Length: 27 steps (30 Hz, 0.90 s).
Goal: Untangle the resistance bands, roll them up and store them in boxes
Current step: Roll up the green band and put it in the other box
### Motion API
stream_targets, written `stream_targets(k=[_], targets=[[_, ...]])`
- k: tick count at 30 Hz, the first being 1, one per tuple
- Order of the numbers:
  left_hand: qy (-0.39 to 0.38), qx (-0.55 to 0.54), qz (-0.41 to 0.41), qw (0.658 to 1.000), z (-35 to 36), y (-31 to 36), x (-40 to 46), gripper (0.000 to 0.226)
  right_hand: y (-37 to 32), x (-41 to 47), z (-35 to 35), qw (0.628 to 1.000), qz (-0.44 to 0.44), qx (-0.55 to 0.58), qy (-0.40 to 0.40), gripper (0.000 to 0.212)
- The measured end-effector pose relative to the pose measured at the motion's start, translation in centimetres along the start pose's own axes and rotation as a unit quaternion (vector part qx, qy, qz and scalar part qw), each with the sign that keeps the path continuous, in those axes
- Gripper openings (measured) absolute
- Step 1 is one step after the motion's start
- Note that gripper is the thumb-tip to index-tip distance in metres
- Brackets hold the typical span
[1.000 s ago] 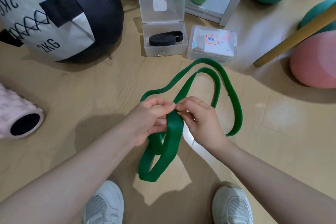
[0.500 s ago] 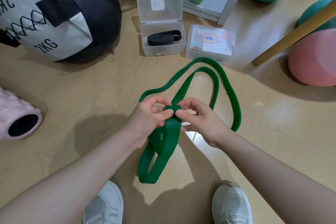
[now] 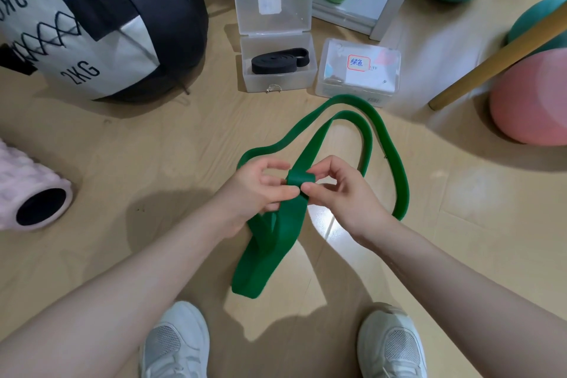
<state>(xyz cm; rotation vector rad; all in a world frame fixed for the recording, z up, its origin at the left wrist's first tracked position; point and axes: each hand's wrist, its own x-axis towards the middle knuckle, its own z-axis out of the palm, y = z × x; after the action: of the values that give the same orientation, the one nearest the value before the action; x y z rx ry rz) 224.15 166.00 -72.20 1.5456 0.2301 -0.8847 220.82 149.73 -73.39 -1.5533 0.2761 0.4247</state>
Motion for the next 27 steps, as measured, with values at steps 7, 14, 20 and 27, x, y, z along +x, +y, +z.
stream_targets(k=[7,14,20,27], targets=[[-0.033,-0.025,-0.079,0.996,0.1,-0.3,-0.4,0.019,0.5,-0.2,0.4,0.995,-0.070,-0.072,-0.009,0.021],[-0.002,-0.034,-0.036,0.999,-0.1,-0.6,-0.2,0.017,0.6,0.1,0.5,0.993,-0.071,-0.087,-0.034,0.032],[0.074,0.016,0.028,0.997,0.5,-1.1,-0.2,0.018,0.8,-0.1,-0.4,0.993,0.082,-0.006,-0.080,0.050],[0.107,0.138,0.157,0.972,0.8,-1.4,-0.2,0.034,0.7,-0.4,0.3,0.962,0.168,0.169,-0.137,0.034]])
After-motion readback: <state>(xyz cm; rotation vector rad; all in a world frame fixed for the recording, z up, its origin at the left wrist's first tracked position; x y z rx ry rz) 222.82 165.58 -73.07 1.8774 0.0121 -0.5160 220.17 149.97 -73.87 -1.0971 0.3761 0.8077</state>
